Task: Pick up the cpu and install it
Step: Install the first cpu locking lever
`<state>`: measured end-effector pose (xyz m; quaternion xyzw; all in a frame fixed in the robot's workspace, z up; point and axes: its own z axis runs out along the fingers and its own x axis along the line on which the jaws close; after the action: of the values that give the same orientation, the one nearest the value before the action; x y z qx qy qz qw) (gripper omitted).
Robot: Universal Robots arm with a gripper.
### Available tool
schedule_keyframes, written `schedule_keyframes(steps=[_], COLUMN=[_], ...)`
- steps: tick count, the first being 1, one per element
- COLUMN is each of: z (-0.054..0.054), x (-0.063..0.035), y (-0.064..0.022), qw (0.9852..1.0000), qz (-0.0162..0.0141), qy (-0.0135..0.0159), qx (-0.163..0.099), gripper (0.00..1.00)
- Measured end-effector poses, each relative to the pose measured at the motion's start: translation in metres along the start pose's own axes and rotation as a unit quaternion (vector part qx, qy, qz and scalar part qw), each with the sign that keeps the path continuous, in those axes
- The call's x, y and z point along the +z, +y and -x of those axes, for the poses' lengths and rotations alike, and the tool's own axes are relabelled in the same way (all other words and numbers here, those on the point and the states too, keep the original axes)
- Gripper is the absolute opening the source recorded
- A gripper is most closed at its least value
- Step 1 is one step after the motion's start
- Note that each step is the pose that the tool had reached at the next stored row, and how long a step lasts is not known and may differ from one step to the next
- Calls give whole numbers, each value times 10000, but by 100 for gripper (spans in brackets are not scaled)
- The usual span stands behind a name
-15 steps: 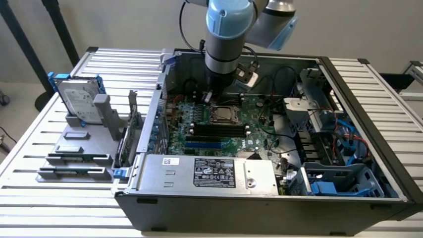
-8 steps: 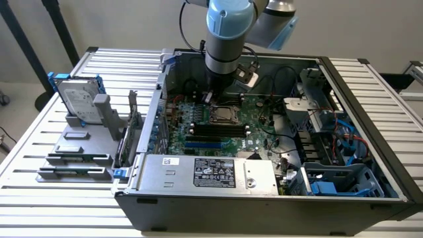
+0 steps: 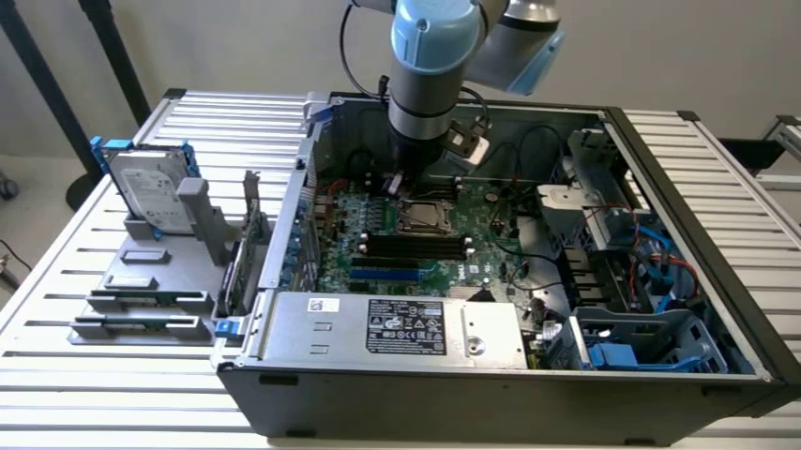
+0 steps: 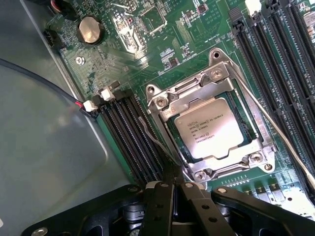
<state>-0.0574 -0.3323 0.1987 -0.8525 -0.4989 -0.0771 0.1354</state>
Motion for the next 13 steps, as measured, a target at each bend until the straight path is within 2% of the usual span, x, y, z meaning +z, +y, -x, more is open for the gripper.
schedule_keyframes(steps=[13], z=[-15], x=[6], y=[25], qw=[10000], qz=[9], qy=[-17], qx=[0], gripper=[11])
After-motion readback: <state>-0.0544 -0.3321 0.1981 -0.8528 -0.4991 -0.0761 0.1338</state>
